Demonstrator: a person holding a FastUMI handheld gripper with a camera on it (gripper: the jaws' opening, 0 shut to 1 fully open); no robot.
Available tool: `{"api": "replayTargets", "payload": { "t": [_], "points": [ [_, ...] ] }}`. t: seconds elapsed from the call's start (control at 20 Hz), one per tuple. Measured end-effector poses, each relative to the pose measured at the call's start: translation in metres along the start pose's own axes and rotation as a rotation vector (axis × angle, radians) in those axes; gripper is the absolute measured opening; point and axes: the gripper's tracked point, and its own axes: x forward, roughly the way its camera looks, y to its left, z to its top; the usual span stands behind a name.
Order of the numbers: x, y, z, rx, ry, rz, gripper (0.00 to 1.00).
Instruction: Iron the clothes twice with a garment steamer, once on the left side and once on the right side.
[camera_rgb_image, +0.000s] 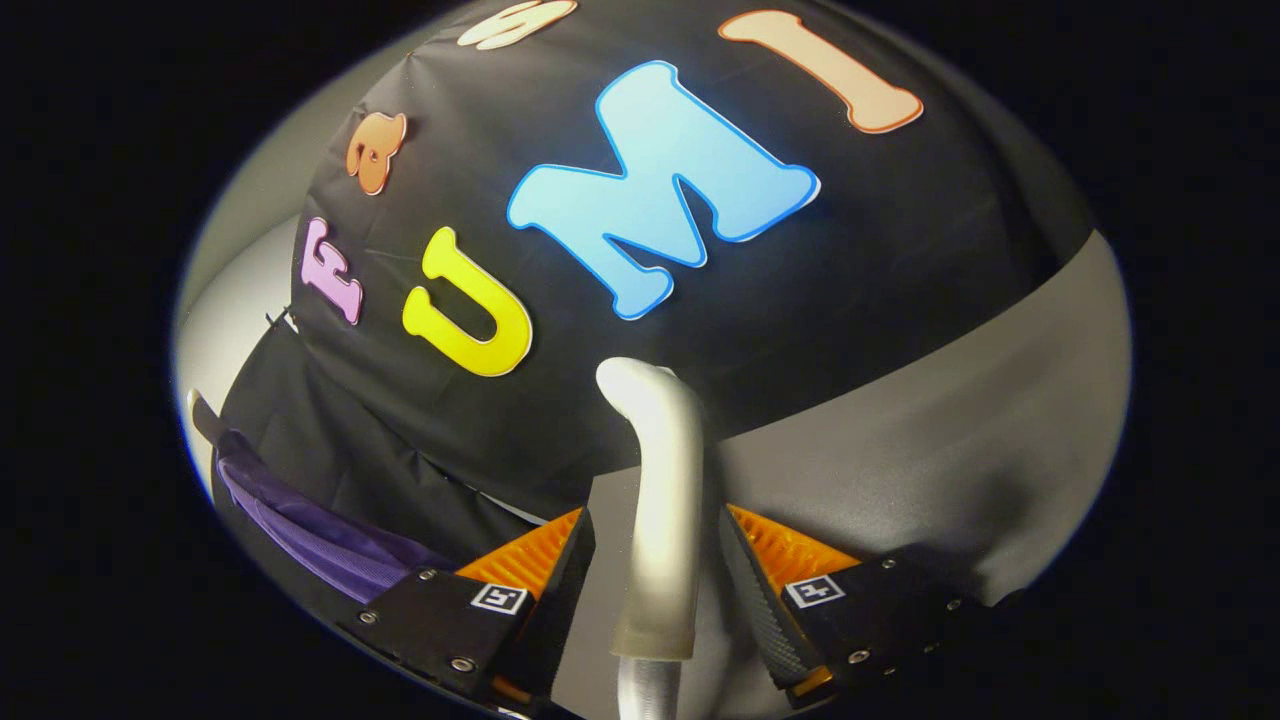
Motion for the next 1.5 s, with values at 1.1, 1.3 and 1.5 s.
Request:
{"api": "replayTargets", "payload": {
  "t": [1.1, 1.3, 1.5],
  "points": [
    [-0.016, 0.026, -0.022, 0.084, -0.053, 0.134, 0.36],
    [-0.051, 0.032, -0.038, -0.010, -0.134, 0.105, 0.36],
    [-0.093, 0.038, -0.065, -0.015, -0.200, 0.106, 0.35]
  ]
}}
